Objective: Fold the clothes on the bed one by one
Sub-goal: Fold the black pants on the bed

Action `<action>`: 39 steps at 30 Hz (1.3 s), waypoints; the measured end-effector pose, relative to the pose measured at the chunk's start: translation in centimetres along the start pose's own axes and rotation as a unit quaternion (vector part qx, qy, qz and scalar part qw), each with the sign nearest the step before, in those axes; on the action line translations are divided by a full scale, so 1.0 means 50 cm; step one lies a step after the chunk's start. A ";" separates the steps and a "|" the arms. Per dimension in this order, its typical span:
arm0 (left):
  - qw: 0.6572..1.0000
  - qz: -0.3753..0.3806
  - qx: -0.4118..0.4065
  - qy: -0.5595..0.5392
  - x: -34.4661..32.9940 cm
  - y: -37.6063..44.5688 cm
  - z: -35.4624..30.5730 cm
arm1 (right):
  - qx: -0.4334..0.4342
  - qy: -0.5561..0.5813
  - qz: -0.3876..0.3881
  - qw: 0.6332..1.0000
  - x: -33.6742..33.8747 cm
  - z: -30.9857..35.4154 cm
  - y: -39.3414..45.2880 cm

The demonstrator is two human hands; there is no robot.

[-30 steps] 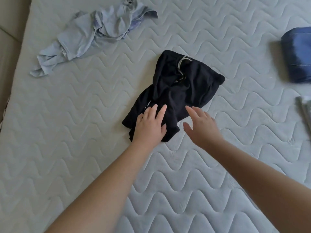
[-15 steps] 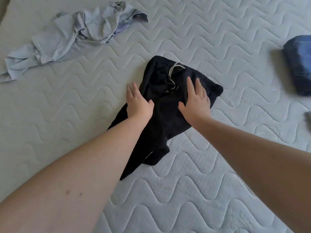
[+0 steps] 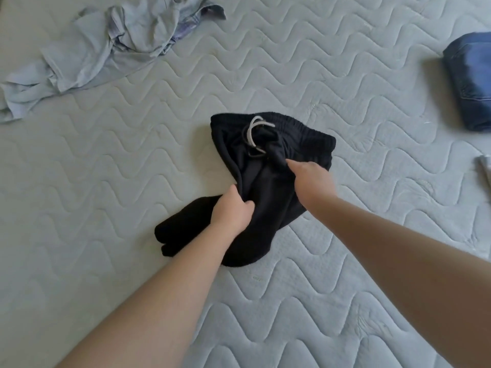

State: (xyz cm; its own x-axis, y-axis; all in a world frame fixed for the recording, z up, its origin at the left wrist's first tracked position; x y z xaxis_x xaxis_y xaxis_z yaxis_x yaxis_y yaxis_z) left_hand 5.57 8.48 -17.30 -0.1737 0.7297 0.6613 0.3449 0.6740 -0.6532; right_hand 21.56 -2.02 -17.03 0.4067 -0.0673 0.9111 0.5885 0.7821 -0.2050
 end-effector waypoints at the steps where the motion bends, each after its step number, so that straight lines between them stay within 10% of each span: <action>1: 1.000 -0.001 0.004 -0.004 -0.017 -0.027 0.020 | 0.006 0.004 0.009 1.000 -0.011 0.001 -0.031; 13: 0.997 -0.042 -0.036 0.053 -0.163 -0.345 0.190 | 0.049 0.056 0.105 0.992 -0.096 0.004 -0.443; 20: 0.940 -0.272 -0.205 -0.031 -0.025 -0.213 0.133 | -0.002 0.003 -0.115 0.993 0.010 -0.028 -0.366; 28: 0.990 -0.045 -0.007 -0.130 0.017 -0.011 0.127 | -0.141 0.042 0.056 0.988 -0.021 -0.116 -0.309; 39: 0.981 -0.013 -0.195 0.019 0.051 -0.281 0.133 | -0.105 0.093 0.044 0.989 0.077 -0.080 -0.445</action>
State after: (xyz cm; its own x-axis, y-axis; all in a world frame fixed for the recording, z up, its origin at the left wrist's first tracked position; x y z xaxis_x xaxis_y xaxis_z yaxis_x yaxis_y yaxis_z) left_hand -5.86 1.61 -8.90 -0.1541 0.7032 0.6941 0.6683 0.5916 -0.4510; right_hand 12.82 -22.15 -10.40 0.5732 -0.1324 0.8086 0.6689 0.6457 -0.3684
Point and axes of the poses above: each hand's wrist, its own y-axis towards the middle knuckle, its own x-axis out of the back of the hand, z = x × y, the point moved 5 cm from there along y, towards the middle knuckle, and after that the axes turned 8 degrees about x, right-handed, at the moved point
